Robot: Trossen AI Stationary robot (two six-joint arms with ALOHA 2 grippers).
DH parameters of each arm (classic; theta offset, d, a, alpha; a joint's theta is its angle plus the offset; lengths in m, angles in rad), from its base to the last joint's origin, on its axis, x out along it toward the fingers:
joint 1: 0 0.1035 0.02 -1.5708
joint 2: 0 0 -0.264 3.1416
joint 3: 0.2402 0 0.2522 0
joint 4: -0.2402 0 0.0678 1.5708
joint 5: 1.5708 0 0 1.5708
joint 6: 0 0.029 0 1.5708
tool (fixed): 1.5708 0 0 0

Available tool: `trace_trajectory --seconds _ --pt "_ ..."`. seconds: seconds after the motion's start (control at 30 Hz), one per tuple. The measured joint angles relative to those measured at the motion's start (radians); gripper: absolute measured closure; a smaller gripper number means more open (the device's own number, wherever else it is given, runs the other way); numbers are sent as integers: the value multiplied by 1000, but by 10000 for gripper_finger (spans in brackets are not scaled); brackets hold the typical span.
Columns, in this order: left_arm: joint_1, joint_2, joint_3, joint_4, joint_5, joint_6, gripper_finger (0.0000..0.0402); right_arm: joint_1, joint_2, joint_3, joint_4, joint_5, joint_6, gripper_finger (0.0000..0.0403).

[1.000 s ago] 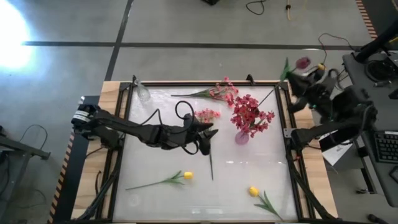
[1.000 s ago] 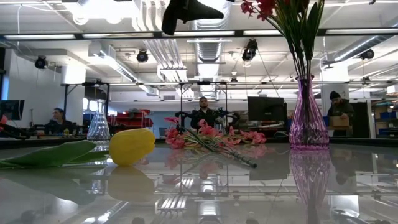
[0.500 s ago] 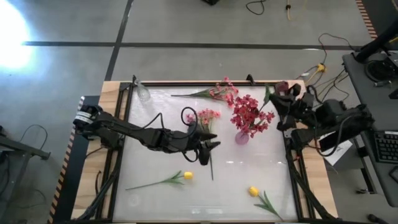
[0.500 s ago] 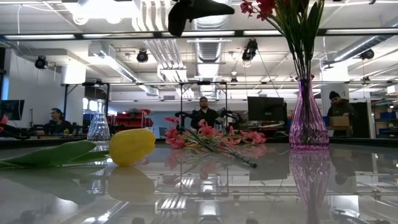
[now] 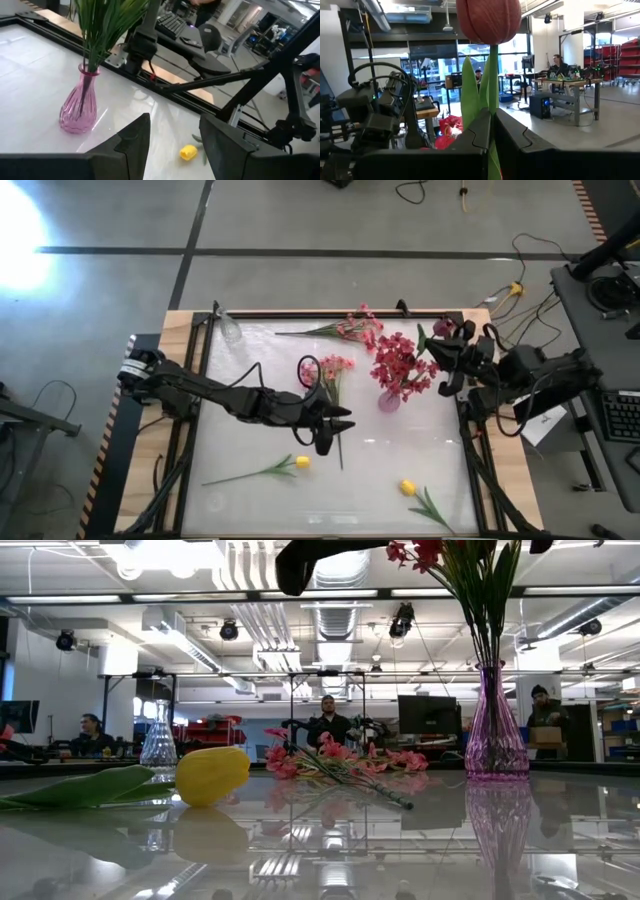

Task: Sort flowers into vase by color
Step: Put the red tulip into the pink vase

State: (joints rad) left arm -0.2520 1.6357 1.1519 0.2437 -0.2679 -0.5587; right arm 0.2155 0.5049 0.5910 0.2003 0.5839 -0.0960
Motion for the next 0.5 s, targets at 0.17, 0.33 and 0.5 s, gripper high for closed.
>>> trace_trajectory --seconds 0.17,0.33,0.5 --pt "0 -1 0 -83 2 0 242 2 -3 -39 62 -23 0 392" --pt "0 -1 0 -158 -3 13 242 3 -22 -68 73 -69 2 392" --pt "4 -1 0 -166 -57 44 242 3 -52 -95 68 -69 -18 392"
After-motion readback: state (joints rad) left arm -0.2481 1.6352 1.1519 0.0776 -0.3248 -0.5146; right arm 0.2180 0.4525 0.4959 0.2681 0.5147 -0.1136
